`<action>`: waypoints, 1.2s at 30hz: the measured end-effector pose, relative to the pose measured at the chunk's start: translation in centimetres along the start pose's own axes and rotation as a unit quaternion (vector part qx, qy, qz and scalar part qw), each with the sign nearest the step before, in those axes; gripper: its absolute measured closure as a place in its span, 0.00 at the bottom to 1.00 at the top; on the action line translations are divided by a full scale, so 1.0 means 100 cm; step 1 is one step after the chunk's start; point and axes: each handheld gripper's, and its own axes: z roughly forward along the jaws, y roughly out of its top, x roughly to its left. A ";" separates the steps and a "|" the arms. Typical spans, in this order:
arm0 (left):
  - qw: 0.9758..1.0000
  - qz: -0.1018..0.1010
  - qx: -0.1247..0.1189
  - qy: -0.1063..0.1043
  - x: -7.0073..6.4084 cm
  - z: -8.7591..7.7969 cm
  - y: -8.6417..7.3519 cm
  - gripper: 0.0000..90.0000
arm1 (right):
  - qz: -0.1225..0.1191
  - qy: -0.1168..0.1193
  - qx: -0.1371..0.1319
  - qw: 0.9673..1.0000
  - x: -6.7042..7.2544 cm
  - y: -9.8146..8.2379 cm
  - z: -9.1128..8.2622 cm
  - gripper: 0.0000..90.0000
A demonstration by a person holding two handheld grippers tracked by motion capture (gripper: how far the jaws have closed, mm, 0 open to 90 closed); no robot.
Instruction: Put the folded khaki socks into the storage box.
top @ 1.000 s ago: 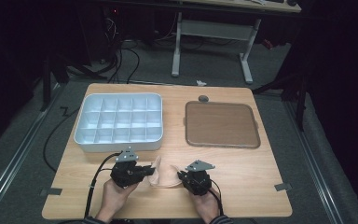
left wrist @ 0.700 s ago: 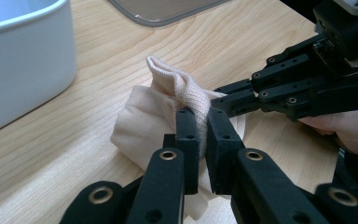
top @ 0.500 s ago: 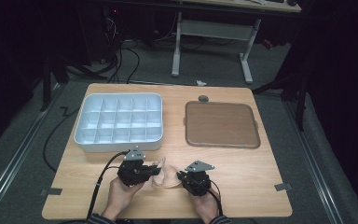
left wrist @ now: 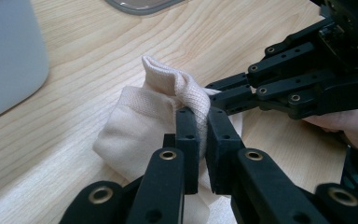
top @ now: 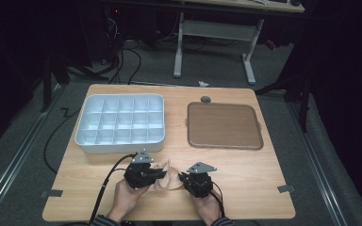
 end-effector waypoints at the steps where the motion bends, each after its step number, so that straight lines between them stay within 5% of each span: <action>1: 1.000 0.001 0.000 -0.001 -0.001 0.001 0.000 0.95 | -0.001 -0.001 -0.001 1.000 0.000 0.000 0.000 0.94; 36: 0.999 -0.007 0.048 0.000 0.003 0.035 -0.008 0.95 | -0.018 -0.003 0.002 1.000 0.000 0.000 0.001 0.94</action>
